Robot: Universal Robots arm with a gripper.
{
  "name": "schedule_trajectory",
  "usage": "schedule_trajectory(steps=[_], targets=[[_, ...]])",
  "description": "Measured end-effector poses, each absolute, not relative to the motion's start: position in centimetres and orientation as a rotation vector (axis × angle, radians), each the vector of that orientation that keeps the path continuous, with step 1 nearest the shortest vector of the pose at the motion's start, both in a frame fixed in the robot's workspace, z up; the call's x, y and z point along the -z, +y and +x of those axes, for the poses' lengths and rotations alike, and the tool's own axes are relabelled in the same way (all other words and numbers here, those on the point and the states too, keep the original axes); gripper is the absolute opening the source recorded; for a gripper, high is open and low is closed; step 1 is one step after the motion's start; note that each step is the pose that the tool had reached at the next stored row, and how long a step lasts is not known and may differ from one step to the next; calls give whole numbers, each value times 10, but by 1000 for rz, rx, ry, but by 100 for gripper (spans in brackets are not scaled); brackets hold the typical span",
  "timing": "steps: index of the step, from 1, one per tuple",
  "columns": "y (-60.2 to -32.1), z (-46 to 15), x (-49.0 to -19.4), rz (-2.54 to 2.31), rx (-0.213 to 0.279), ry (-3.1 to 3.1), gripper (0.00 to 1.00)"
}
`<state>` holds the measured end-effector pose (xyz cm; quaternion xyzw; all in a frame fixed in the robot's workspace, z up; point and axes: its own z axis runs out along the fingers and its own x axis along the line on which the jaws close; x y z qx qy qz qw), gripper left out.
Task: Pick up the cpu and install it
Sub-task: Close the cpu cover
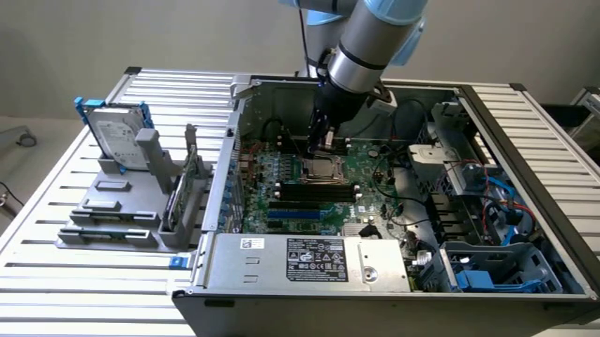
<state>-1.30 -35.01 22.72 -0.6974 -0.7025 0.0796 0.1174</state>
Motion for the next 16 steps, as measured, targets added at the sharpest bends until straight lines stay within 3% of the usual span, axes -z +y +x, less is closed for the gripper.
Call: schedule_trajectory(steps=[16], targets=[[-350,-15,-212,-2030,-230,-2048,11]])
